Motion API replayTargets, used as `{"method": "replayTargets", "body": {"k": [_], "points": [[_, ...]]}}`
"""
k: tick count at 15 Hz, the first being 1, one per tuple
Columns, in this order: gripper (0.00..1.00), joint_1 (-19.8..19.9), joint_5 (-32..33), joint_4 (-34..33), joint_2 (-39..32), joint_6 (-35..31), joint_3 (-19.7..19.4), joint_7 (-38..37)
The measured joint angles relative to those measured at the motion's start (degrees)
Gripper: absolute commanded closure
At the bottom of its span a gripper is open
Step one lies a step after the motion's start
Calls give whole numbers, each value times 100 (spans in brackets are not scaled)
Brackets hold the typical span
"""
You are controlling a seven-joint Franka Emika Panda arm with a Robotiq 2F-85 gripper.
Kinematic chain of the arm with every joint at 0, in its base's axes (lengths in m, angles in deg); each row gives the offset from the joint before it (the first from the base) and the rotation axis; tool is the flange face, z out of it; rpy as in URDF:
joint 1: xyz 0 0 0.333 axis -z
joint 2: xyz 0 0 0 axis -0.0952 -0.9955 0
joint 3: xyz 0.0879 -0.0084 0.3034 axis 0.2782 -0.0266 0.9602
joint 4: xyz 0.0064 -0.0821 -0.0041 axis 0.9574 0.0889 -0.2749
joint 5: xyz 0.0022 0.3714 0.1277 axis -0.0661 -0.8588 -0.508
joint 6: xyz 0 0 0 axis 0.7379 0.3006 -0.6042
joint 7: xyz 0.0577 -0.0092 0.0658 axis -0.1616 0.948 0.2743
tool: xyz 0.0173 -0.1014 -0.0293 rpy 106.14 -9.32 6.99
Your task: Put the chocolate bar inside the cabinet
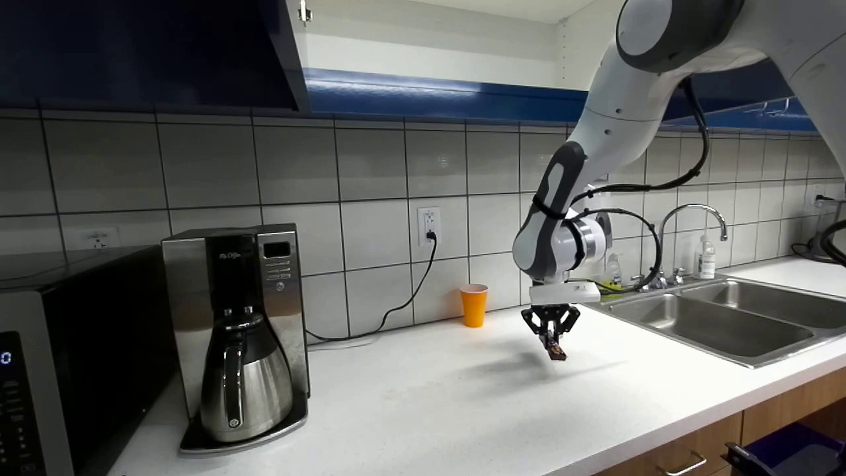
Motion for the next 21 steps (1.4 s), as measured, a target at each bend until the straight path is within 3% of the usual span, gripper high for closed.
{"method": "replayTargets", "body": {"k": [6,11,16,21], "points": [[95,-156,800,468,650,4,38,903],[95,-251,1583,1173,1387,-46,44,1029],[95,-257,2424,2179,2642,-63,68,948],[95,45,2488,3058,4213,18,487,950]]}}
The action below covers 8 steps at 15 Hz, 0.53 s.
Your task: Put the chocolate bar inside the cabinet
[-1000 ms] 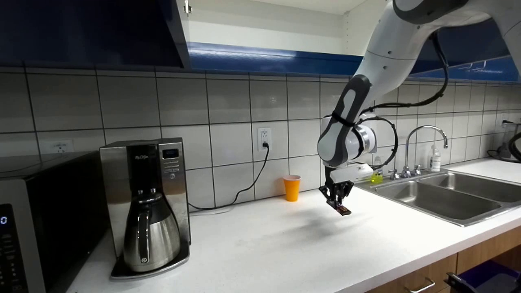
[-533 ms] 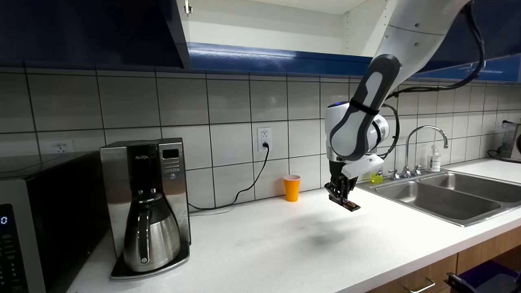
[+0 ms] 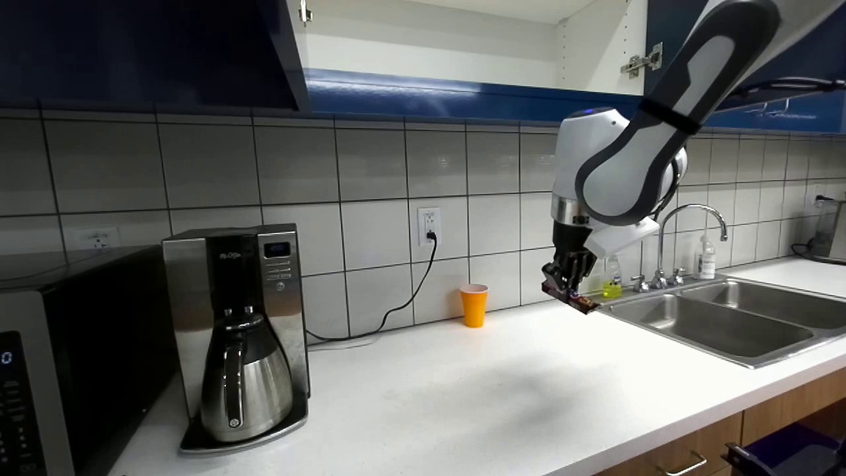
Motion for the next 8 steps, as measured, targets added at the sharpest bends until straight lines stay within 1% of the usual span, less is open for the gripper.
{"method": "replayTargets", "body": {"k": [4,8], "points": [[95,134,-431,320,1264,386,250,171],[95,132,-702,270,2595,1251,351,407]]}}
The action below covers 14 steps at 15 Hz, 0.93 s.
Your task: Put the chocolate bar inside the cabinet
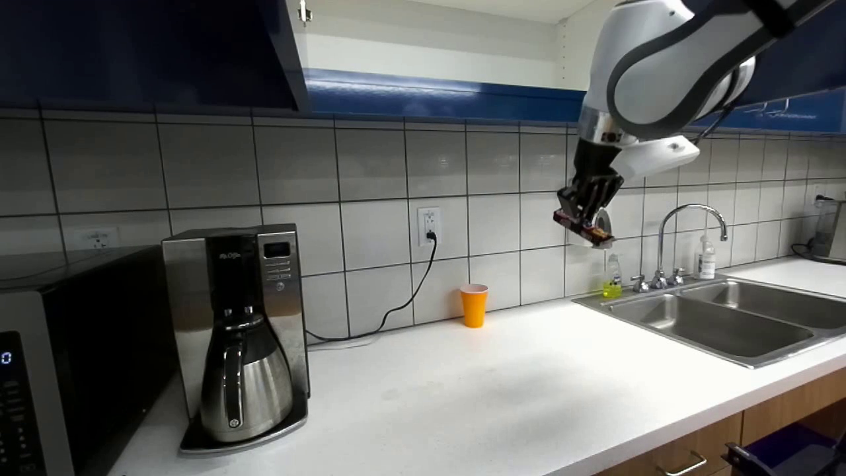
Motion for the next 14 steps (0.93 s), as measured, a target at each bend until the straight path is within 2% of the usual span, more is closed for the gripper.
{"method": "replayTargets", "body": {"k": [4,7,10,14], "points": [[95,13,-113,-475,1101,846,127,270],[95,13,-133,-1072,1549,1338,223,481],[95,13,-133,-1721,1678,1644,292,669],[95,13,-133,-2569,1476,1898,348,796]]}}
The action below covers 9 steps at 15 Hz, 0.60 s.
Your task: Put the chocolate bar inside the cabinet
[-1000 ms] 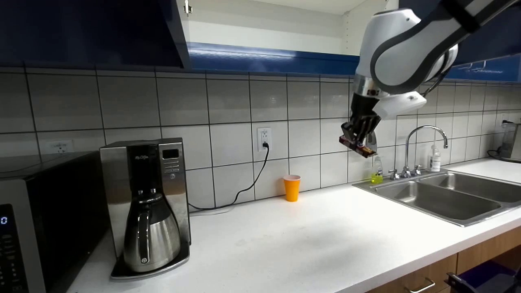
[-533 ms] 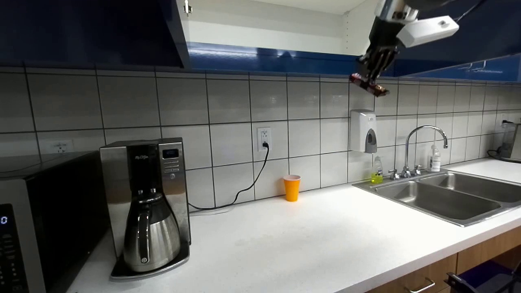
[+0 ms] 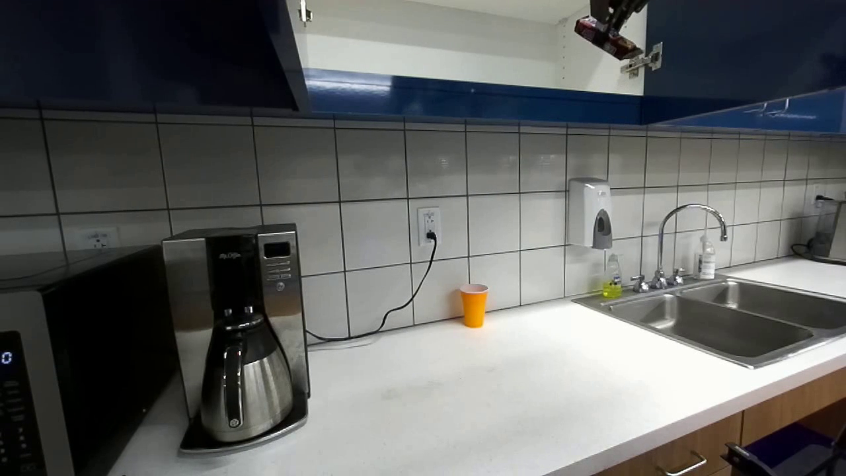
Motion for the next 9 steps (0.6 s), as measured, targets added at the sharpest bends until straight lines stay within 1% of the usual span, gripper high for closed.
{"method": "replayTargets", "body": {"k": [4,9], "points": [[95,0,0,-908,-595,278,78,94],[95,0,14,-2235,-1724,652,199,147]]}}
